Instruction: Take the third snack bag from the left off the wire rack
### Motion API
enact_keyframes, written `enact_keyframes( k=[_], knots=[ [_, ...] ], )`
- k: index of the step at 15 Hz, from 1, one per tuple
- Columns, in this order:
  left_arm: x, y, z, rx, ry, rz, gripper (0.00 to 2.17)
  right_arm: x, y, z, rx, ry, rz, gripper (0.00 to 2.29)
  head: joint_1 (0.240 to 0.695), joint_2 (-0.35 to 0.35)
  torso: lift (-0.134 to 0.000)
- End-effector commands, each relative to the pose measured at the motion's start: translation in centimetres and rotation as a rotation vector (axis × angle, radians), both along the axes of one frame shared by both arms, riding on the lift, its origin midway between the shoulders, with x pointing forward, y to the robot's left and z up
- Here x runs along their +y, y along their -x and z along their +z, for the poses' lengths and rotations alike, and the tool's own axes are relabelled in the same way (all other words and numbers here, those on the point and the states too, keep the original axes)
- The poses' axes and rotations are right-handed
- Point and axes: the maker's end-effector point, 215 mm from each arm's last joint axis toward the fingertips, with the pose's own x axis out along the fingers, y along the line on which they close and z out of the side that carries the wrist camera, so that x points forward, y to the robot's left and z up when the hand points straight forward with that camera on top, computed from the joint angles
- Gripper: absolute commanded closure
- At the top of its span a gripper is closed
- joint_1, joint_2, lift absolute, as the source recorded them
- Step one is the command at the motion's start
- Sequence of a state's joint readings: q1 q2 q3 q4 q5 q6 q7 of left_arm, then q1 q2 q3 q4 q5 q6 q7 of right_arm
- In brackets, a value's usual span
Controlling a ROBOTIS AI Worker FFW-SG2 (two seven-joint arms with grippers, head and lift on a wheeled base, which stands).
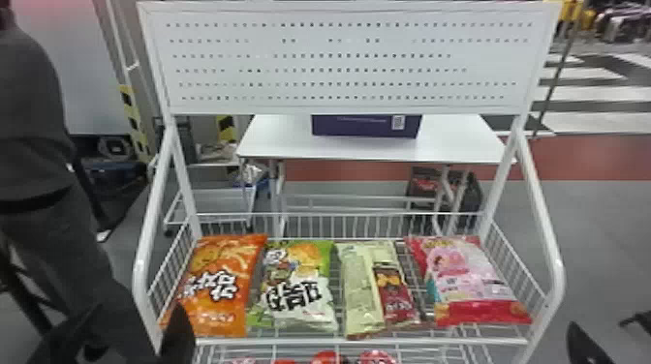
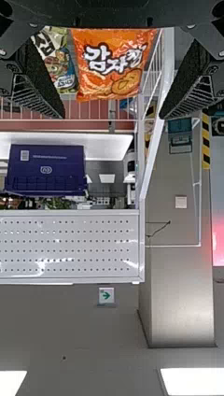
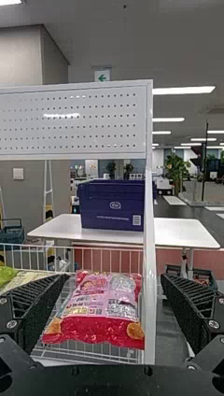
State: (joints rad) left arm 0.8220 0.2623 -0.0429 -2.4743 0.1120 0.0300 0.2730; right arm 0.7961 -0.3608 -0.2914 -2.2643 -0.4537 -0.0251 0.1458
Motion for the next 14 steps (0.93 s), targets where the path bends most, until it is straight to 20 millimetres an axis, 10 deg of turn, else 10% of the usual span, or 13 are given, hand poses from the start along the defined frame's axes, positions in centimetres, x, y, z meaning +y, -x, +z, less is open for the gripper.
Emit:
enact_keyframes(
  k=[1, 9, 14],
  knots=[
    [0.0, 0.0, 0.0, 0.000, 0.000, 0.000, 0.14, 0.0, 0.1, 0.0, -0.001, -0.002, 0.000, 0.13, 0.499, 0.000, 0.000],
    [-0.2, 0.4, 0.2, 0.002, 0.002, -0.004, 0.14, 0.1, 0.3, -0.1, 0.002, -0.003, 0.003, 0.13, 0.499, 0.000, 0.000],
    [-0.6, 0.9, 0.4, -0.001, 0.003, -0.007, 0.14, 7.3, -8.0, -6.8, 0.109, 0.011, 0.073, 0.12, 0.499, 0.000, 0.000]
  ],
)
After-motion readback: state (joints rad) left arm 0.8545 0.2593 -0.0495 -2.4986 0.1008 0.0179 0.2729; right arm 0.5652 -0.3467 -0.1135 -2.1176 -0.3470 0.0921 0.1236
